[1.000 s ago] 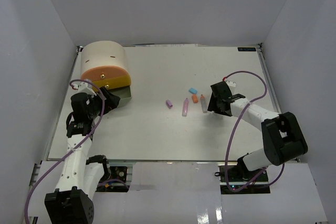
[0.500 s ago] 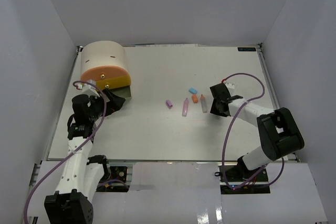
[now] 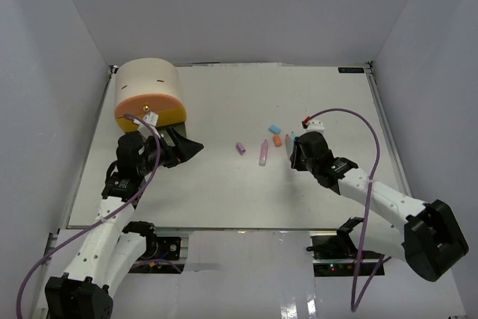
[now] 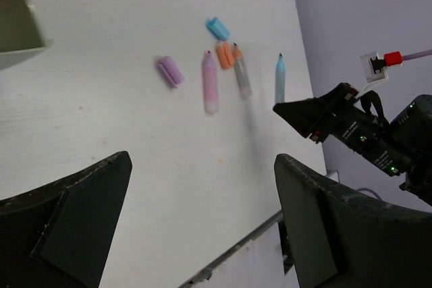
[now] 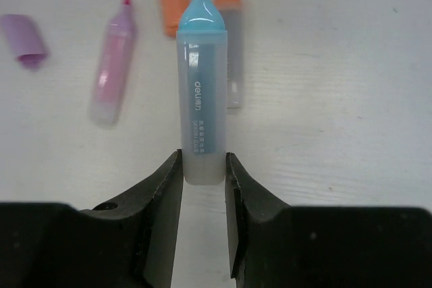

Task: Sort the stationery into containers
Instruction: Pick up the pen from the center of the board, then pick up the pen cap from the center of the board.

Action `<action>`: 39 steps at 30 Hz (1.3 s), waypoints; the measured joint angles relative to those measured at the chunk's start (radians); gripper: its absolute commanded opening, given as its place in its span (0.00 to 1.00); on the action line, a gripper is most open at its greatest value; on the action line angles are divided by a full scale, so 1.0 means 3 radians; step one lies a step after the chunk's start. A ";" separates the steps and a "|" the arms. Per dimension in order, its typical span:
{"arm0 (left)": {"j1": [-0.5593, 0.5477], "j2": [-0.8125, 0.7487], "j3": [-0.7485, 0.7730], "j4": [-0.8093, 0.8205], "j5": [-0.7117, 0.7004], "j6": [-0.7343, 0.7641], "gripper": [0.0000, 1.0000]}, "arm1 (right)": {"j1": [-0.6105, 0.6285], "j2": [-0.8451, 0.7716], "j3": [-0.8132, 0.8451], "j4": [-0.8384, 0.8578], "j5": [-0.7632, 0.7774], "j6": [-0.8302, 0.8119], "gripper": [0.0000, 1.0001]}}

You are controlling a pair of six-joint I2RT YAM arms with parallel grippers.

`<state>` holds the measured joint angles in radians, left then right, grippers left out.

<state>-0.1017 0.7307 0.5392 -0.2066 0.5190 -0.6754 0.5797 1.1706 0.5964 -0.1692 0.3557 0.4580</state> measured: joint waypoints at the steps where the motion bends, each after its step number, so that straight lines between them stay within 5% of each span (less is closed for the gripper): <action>1: -0.0127 0.0008 0.0023 0.0020 -0.0024 -0.0062 0.98 | 0.0104 -0.0128 -0.0017 0.0057 -0.0029 -0.0032 0.16; 7: -0.1128 0.0215 0.0228 0.0326 -0.0530 -0.0375 0.95 | 0.0684 -0.0646 -0.0083 0.0579 -0.0291 -0.0159 0.17; 17: -0.2501 0.1067 0.0607 0.0853 -0.1909 -0.0511 0.85 | 0.1326 -0.0746 -0.0141 0.1251 -0.0295 -0.0237 0.18; 26: -0.2780 0.1369 0.0643 0.1261 -0.2625 -0.0533 0.70 | 0.1418 -0.0870 -0.0289 0.1479 -0.0123 -0.0142 0.18; 39: -0.3071 0.1676 0.0645 0.1682 -0.2932 -0.0416 0.61 | 0.1460 -0.0874 -0.0290 0.1550 -0.0047 -0.0020 0.17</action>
<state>-1.0229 1.2335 0.7326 0.2981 -0.3607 -0.8001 1.0176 0.9085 0.5095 0.2958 0.3416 0.4519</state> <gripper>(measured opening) 0.629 0.329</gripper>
